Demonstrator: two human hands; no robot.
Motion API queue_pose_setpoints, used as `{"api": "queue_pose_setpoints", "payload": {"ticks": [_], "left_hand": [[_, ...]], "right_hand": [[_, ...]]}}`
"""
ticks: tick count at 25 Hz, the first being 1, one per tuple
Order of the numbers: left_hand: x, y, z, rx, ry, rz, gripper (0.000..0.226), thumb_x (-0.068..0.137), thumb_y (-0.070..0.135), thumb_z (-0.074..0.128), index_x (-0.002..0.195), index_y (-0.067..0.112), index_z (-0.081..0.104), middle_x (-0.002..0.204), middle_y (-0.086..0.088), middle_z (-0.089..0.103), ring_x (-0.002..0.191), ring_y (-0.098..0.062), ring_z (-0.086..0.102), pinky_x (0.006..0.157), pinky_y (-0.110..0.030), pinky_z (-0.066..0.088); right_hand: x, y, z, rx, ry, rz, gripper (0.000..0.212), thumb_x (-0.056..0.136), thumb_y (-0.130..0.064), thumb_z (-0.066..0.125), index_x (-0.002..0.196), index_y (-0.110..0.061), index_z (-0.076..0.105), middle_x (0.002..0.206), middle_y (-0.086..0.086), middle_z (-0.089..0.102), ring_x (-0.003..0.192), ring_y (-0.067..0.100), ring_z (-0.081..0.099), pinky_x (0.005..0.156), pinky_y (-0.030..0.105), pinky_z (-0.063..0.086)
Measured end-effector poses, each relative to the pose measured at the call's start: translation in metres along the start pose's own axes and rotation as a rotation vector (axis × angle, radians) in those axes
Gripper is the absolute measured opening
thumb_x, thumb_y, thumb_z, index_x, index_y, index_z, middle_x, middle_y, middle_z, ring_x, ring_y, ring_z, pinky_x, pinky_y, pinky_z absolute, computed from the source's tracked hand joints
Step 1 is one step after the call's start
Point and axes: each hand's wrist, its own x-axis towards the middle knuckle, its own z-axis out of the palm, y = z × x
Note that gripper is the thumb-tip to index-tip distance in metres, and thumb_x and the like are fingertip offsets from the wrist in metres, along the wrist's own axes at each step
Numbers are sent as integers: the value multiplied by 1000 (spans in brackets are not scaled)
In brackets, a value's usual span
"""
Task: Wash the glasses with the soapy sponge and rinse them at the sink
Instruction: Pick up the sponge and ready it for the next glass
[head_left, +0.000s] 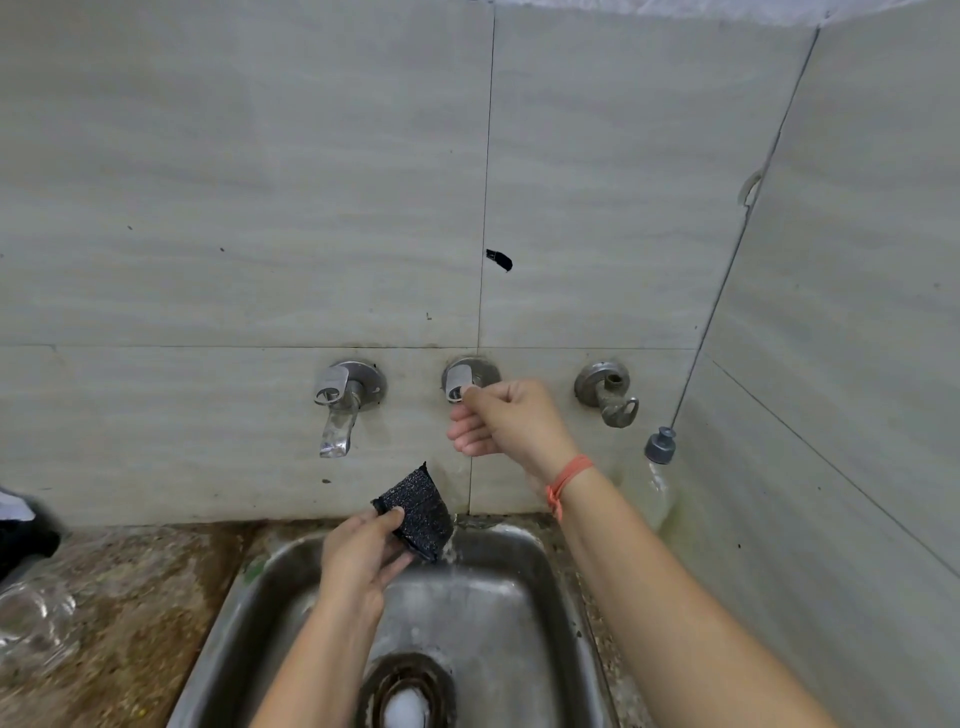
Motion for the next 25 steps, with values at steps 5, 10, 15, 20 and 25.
{"api": "queue_pose_setpoints", "payload": {"ticks": [5,10,15,20,25], "left_hand": [[-11,-8,1,72,25,41,9,89,-2,60,93,6,59,84,-11,66,72,-21,62,67,-33,53],[-17,-25,14,73,39,-26,11,91,-2,57,89,9,57,81,-9,63,70,-18,59,61,-30,53],[-13,-43,30,117,7,-88,11,91,-2,56,90,8,59,82,-8,63,72,-19,59,66,-29,49],[-4,-46,34,102,31,-86,11,91,-1,57,100,6,60,84,-8,64,74,-20,59,83,-37,48],[-13,-50,20,24,53,-204,5,94,6,55,92,10,56,88,-6,60,77,-20,57,81,-40,49]], "right_hand": [[-34,87,-38,105,654,-194,19,94,-12,56,78,-13,68,72,0,68,68,15,65,60,18,50],[-29,168,-98,-53,1082,-21,46,82,-8,68,126,-7,54,125,8,55,114,25,54,90,29,40],[12,198,-121,-65,939,84,74,68,-14,81,134,-12,47,128,6,52,113,25,54,93,30,42],[35,200,-138,56,951,203,49,67,-15,83,111,-15,61,106,2,67,87,19,59,78,27,45],[8,191,-124,5,940,80,42,65,-16,83,103,-21,66,94,-4,69,87,21,65,74,28,48]]}}
